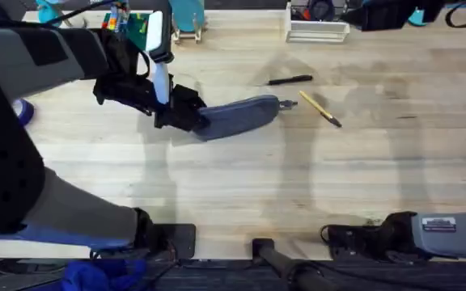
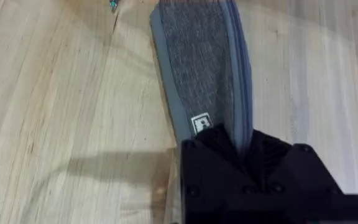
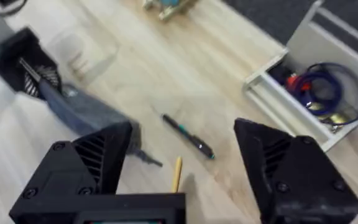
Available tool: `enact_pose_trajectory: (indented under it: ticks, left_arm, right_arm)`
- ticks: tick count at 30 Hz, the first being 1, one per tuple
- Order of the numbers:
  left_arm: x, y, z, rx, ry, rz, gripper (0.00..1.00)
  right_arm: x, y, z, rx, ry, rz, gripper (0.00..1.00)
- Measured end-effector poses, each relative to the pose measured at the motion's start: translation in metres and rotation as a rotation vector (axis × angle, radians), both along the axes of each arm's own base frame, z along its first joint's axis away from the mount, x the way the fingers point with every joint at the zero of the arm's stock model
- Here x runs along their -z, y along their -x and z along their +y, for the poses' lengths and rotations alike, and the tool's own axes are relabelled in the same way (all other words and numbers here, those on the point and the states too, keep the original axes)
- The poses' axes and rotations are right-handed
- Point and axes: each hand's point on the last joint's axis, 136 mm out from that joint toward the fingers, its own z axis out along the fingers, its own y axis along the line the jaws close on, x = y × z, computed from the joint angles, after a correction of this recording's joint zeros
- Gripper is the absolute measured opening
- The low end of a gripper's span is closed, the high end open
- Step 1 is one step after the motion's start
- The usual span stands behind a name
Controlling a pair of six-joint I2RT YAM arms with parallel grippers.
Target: Unzip the bag, pick up the pens from the table one at a time and place them inside, then zip the bag closed.
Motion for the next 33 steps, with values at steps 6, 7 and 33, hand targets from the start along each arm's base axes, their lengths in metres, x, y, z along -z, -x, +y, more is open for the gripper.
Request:
enact_pose_trajectory:
  ticks: [6,7,33]
  left_arm:
    - [0.000,0.000,0.000,0.000,0.000,0.000,0.041]
    - [0.000,0.000,0.000,0.000,0.000,0.000,0.041]
    - [0.000,0.000,0.000,0.000,0.000,0.003,0.041]
  right_arm:
    - [0.028,0.011,0.003,-0.123,0.052,0.069,0.991]
    - [0.033,0.014,0.004,-0.147,0.055,0.078,0.991]
    - [0.064,0.028,0.011,-0.580,0.251,-0.247,0.996]
